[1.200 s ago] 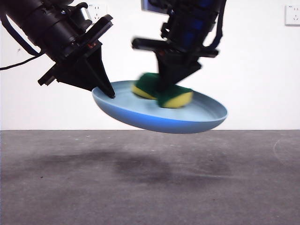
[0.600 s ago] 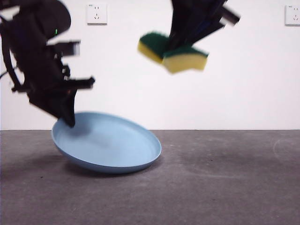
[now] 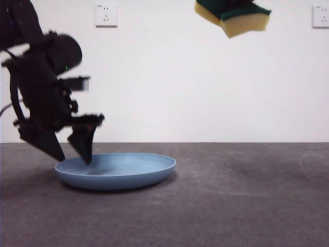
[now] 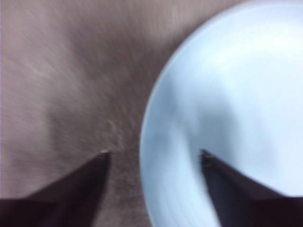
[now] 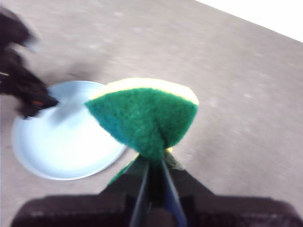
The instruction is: Pick up the plate,pick up the cloth,clean the plate with the cloth
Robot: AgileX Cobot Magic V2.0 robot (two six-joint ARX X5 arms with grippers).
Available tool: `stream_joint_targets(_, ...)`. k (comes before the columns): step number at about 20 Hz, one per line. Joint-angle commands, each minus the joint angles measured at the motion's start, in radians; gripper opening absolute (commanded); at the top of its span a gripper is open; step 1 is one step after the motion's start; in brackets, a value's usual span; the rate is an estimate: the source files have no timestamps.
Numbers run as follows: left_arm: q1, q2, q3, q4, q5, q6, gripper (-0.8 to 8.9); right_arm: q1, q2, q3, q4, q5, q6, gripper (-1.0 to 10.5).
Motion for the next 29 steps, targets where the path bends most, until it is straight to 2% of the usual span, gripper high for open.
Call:
stream_joint_targets(1,-0.015,-0.106,-0.003,-0.005,0.005,-0.014,4.13,-0.029,0.049,-0.007,0.013,0.001,0.084,-0.1)
stream_joint_targets(5,-0.044,-0.350,-0.003,-0.076,0.055,-0.038,4.13,-0.120,0.190,-0.007,0.017,-0.005,0.139,-0.1)
stream_joint_targets(10,-0.096,-0.613,-0.003,-0.212,0.101,-0.064,4.09,-0.222,0.442,-0.007,0.063,-0.185,0.182,-0.1)
stream_joint_targets(12,-0.111,-0.664,-0.003,-0.282,0.102,-0.080,4.08,-0.238,0.526,-0.007,0.067,-0.213,0.185,-0.1)
stream_joint_targets(16,-0.148,-0.695,-0.003,-0.409,0.103,-0.090,4.09,-0.242,0.649,-0.007,0.063,-0.213,0.187,0.2)
stream_joint_targets(19,-0.157,-0.695,-0.003,-0.427,0.101,-0.089,4.09,-0.240,0.659,-0.006,0.058,-0.212,0.187,2.7)
stream_joint_targets(21,-0.160,-0.695,-0.003,-0.424,0.100,-0.089,4.08,-0.240,0.658,-0.006,0.054,-0.211,0.187,3.6)
stream_joint_targets(29,-0.159,-0.695,-0.003,-0.420,0.100,-0.088,4.08,-0.243,0.587,-0.006,0.034,-0.210,0.186,3.5)
